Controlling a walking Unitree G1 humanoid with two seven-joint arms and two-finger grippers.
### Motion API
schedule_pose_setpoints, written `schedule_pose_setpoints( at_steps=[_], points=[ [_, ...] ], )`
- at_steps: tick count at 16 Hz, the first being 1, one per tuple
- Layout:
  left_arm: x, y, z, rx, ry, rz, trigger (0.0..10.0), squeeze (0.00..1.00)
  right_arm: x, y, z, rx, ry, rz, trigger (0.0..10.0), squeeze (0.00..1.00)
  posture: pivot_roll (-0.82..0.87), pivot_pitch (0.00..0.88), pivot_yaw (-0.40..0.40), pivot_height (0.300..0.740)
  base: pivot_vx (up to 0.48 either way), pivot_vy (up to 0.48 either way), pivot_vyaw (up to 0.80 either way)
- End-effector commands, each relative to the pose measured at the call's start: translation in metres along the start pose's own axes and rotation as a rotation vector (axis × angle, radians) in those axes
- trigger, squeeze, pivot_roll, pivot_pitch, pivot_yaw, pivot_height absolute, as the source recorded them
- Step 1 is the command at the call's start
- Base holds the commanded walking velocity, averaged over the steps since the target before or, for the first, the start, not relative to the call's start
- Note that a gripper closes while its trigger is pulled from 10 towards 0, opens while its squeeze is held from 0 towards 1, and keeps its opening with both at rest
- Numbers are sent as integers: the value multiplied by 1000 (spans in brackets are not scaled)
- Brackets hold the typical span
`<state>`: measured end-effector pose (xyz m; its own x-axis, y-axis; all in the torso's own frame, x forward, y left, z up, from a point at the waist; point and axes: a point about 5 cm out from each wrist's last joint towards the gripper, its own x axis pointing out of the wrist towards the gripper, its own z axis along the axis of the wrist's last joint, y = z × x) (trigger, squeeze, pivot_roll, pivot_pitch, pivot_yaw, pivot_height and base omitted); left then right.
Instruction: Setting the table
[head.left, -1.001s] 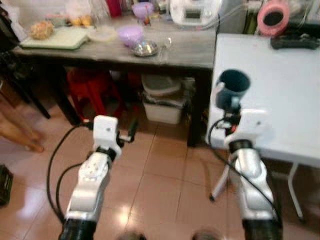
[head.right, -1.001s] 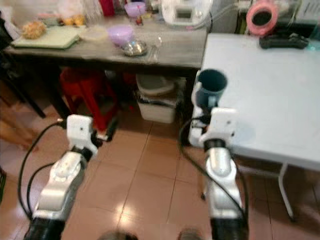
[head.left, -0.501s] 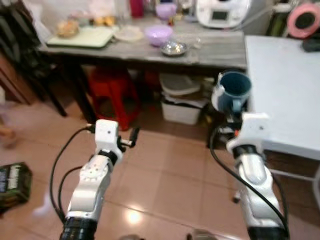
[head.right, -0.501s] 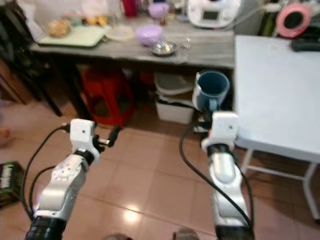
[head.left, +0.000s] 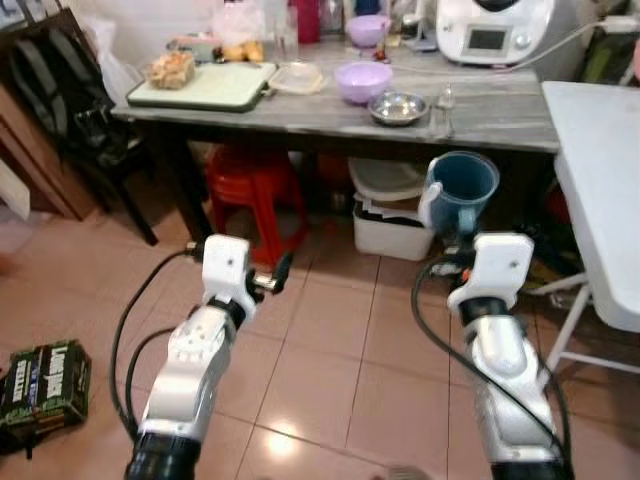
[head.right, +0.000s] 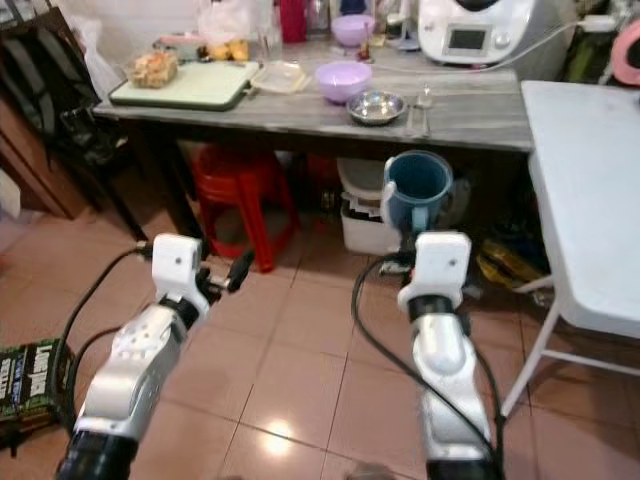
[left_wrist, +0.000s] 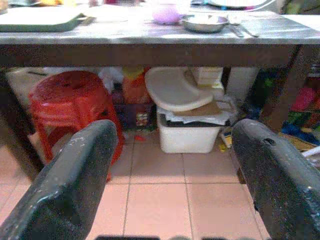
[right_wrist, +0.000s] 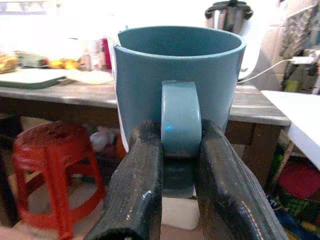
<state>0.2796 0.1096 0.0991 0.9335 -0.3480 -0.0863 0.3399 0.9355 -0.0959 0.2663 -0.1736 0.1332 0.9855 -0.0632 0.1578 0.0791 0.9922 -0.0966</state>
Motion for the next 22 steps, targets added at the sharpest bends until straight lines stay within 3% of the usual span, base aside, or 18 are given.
schedule_pose_setpoints(
  at_steps=[1, 12, 22],
  points=[
    [0, -5, 3, 11, -11, -21, 10000, 0, 4, -5, 3, 8, -4, -21, 10000, 0, -55, 0, 79, 740, 480, 0, 0],
    [-3, -18, 1, 35, -12, -127, 10000, 0, 13, -6, 5, 44, 13, -50, 10000, 0, -57, 0, 70, 740, 472, 0, 0],
    [-5, -19, 5, 28, -38, -162, 10000, 0, 19, -3, 5, 72, 19, -46, 10000, 0, -53, 0, 69, 740, 454, 0, -525]
  ],
)
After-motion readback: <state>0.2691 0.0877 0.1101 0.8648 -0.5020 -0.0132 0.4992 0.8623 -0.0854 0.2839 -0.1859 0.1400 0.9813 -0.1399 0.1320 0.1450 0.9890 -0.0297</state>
